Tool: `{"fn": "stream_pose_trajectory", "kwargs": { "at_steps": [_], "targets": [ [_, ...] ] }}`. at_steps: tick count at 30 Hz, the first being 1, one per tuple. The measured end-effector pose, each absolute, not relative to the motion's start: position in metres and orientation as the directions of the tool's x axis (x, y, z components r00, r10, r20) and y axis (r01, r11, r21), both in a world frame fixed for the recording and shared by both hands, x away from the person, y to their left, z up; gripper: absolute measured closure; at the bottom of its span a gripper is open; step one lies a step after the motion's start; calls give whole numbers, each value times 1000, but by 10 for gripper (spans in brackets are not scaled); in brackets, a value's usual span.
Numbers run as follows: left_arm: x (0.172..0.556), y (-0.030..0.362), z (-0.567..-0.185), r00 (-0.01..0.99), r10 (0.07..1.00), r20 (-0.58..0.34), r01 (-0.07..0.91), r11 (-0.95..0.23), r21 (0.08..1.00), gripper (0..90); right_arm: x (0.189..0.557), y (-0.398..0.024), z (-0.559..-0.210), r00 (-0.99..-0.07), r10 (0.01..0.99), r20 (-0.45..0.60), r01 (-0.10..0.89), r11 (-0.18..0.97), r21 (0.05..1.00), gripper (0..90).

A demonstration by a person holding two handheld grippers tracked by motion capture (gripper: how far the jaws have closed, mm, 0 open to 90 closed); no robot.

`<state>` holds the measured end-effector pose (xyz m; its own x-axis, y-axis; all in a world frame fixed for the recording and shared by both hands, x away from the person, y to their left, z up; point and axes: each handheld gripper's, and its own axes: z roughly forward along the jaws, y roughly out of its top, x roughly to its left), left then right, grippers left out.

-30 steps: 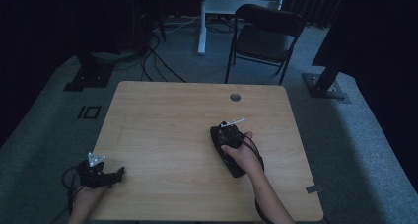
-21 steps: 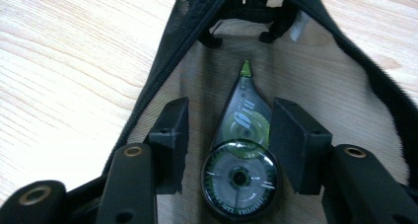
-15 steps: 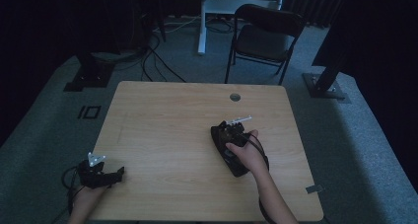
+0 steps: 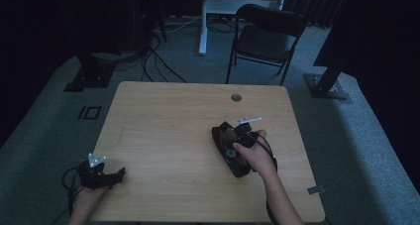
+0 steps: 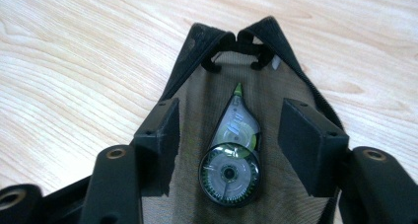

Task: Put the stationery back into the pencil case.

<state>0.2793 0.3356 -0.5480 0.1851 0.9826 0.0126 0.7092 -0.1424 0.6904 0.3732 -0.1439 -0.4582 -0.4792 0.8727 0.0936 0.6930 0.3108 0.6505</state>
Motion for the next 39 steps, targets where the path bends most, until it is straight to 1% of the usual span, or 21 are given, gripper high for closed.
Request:
{"fn": "stream_pose_trajectory", "kwargs": {
  "at_steps": [2, 5, 8, 15, 20, 28, 30, 35, 37, 39],
  "targets": [
    [279, 336, -548, 185, 983, 13, 709, -143, 690, 6, 372, -145, -457, -484, 869, 96, 685, 308, 661, 389],
    [279, 336, -548, 185, 983, 13, 709, -142, 690, 6, 364, -152, -451, -502, 856, 119, 661, 292, 691, 348],
    [279, 336, -548, 185, 983, 13, 709, -143, 691, 6, 360, -155, -450, -517, 849, 106, 643, 303, 703, 314],
    [279, 336, -548, 185, 983, 13, 709, -143, 691, 6, 352, -168, -451, -520, 845, 121, 621, 277, 733, 270],
    [279, 336, -548, 185, 983, 13, 709, -143, 690, 6, 346, -179, -451, -519, 848, 108, 605, 275, 747, 265],
    [279, 336, -548, 185, 983, 13, 709, -142, 691, 6, 335, -202, -453, -504, 854, 128, 591, 233, 773, 265],
    [279, 336, -548, 185, 983, 13, 709, -143, 690, 6, 333, -208, -455, -499, 859, 112, 580, 235, 780, 265],
    [279, 336, -548, 185, 983, 13, 709, -142, 690, 6, 329, -220, -460, -480, 870, 116, 585, 219, 781, 265],
    [279, 336, -548, 185, 983, 13, 709, -142, 690, 6, 327, -225, -462, -477, 870, 122, 586, 212, 782, 242],
    [279, 336, -548, 185, 983, 13, 709, -142, 691, 6, 325, -229, -465, -465, 877, 119, 588, 206, 782, 240]
  ]
}}
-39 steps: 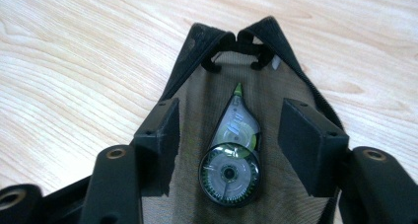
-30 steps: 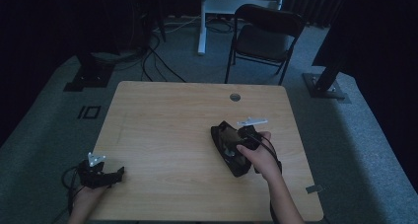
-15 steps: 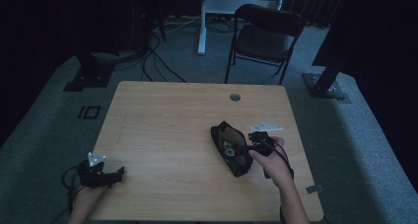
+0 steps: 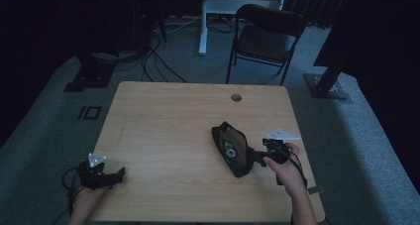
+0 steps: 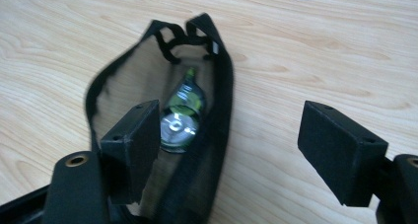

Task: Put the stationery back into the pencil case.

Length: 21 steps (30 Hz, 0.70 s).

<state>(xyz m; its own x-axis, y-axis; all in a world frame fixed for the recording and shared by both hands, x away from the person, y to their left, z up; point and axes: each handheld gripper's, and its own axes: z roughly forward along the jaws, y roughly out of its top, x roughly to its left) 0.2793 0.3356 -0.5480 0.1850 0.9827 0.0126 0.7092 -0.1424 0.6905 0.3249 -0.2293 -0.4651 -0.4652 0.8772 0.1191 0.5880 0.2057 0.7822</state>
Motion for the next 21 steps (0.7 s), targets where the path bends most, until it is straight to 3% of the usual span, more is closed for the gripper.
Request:
{"fn": "stream_pose_trajectory", "kwargs": {
  "at_steps": [21],
  "targets": [
    [279, 336, -548, 186, 982, 14, 709, -144, 690, 6, 302, -272, -514, -397, 911, 115, 623, 175, 763, 184]
  ]
}}
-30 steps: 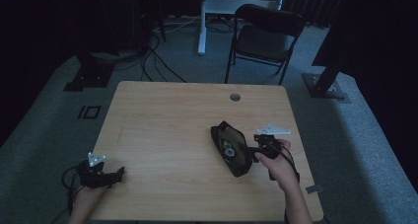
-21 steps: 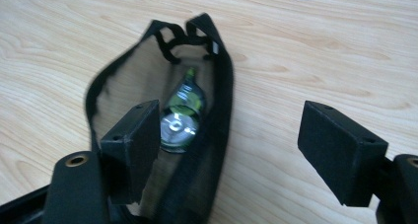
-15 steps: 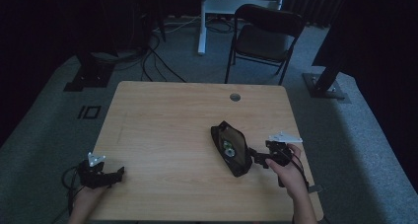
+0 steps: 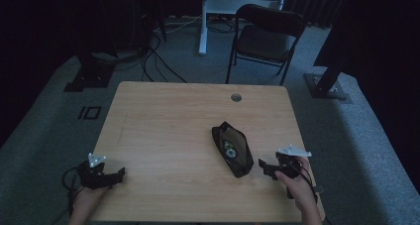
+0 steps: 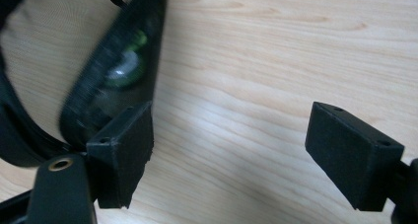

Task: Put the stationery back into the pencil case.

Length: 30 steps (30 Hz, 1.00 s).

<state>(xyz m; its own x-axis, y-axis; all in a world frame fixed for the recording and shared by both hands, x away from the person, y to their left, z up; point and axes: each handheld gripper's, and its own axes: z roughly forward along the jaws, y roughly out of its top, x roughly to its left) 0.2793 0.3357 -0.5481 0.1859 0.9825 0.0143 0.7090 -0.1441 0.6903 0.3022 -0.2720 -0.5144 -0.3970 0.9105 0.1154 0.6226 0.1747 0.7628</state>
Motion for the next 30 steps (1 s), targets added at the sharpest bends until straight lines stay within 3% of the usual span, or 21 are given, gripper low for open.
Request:
{"fn": "stream_pose_trajectory", "kwargs": {
  "at_steps": [5, 13, 20, 30],
  "targets": [
    [279, 336, -548, 186, 982, 14, 709, -144, 690, 6, 300, -280, -525, -368, 921, 126, 621, 142, 771, 126],
    [279, 336, -548, 186, 982, 14, 709, -144, 690, 6, 297, -285, -540, -316, 946, 73, 640, 156, 753, 132],
    [279, 336, -548, 186, 982, 14, 709, -144, 690, 6, 294, -293, -546, -164, 983, 80, 661, 50, 749, 129],
    [279, 336, -548, 186, 982, 14, 709, -144, 690, 6, 286, -297, -553, -78, 996, 46, 679, 19, 734, 129]
  ]
}}
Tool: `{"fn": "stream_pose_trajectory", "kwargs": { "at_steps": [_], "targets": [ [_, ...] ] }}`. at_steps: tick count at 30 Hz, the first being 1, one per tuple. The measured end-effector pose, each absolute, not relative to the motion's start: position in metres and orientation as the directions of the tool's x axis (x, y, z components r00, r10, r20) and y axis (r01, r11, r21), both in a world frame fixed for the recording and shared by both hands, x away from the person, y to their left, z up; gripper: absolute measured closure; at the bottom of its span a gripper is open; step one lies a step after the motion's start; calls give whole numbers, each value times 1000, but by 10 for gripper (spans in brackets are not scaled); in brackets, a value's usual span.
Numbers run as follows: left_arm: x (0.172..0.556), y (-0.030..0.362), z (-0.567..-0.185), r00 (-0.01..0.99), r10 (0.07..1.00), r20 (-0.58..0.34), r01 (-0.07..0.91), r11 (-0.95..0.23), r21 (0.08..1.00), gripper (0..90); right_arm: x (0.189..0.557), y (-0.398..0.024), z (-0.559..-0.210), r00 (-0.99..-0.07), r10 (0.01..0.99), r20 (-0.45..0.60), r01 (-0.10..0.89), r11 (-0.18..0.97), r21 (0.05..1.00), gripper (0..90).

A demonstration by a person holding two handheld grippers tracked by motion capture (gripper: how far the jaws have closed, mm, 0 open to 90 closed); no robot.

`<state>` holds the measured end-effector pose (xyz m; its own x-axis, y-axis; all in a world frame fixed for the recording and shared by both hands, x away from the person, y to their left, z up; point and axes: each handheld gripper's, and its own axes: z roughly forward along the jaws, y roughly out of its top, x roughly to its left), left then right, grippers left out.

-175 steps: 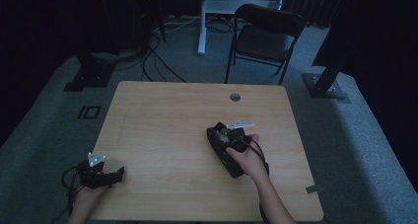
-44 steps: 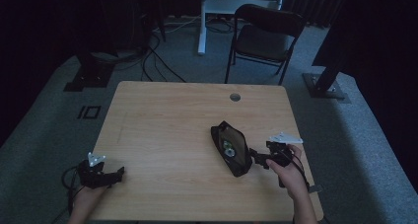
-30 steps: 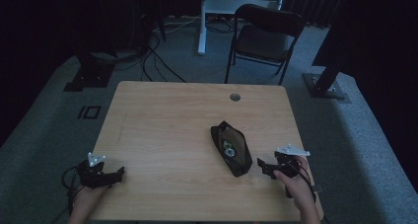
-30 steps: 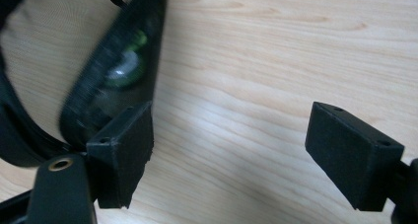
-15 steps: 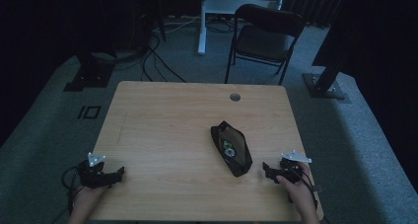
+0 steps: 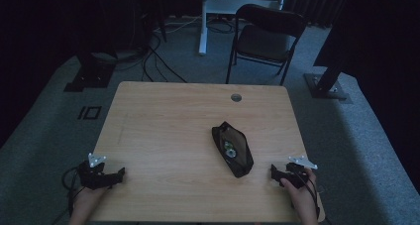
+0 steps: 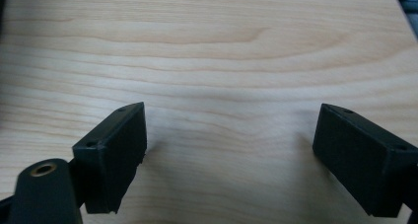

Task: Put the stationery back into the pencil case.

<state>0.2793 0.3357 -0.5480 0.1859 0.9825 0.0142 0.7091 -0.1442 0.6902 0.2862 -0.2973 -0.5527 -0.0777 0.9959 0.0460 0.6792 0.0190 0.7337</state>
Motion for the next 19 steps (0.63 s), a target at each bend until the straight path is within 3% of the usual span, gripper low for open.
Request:
{"fn": "stream_pose_trajectory", "kwargs": {
  "at_steps": [10, 19],
  "targets": [
    [279, 336, -548, 186, 982, 14, 709, -144, 691, 6, 283, -297, -553, 18, 1000, 24, 685, -30, 728, 122],
    [279, 336, -548, 186, 983, 14, 709, -144, 690, 6, 285, -295, -553, 48, 999, 23, 685, -50, 727, 122]
  ]
}}
